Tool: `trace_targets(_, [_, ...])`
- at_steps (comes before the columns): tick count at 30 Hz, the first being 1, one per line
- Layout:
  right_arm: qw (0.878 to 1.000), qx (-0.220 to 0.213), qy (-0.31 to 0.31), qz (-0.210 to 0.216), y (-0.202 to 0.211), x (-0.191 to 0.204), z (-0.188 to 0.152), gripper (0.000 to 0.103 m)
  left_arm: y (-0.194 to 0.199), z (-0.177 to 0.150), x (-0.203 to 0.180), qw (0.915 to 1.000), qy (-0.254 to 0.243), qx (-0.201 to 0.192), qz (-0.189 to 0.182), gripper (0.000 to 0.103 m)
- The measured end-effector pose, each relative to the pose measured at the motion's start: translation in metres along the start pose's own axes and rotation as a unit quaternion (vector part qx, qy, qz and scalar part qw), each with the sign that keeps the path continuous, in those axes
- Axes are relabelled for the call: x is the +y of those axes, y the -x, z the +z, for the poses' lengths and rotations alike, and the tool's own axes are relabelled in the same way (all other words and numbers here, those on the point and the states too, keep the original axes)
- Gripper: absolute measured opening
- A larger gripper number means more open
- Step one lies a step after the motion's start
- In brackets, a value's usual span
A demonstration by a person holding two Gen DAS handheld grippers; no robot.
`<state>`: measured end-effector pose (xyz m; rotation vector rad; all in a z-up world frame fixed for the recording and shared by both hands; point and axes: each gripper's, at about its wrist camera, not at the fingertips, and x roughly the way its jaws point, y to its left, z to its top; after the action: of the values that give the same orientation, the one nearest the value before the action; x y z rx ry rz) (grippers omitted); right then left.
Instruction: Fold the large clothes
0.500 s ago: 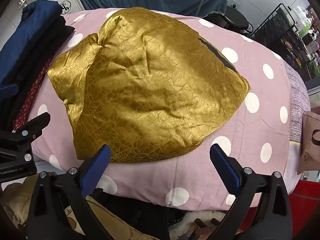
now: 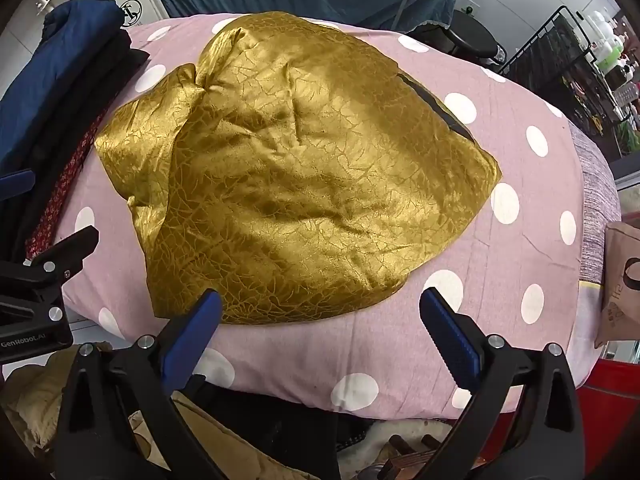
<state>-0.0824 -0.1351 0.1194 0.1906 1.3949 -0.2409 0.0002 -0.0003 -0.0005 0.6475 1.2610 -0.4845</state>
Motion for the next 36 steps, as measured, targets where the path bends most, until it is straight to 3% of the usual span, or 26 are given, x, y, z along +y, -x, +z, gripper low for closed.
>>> trace_targets(36, [1.000,0.006,0.003,0.000,-0.004,0.005,-0.001,0.098,-0.005,-0.008,0.006,1.0000,-0.002,0.007,0.005,0.097])
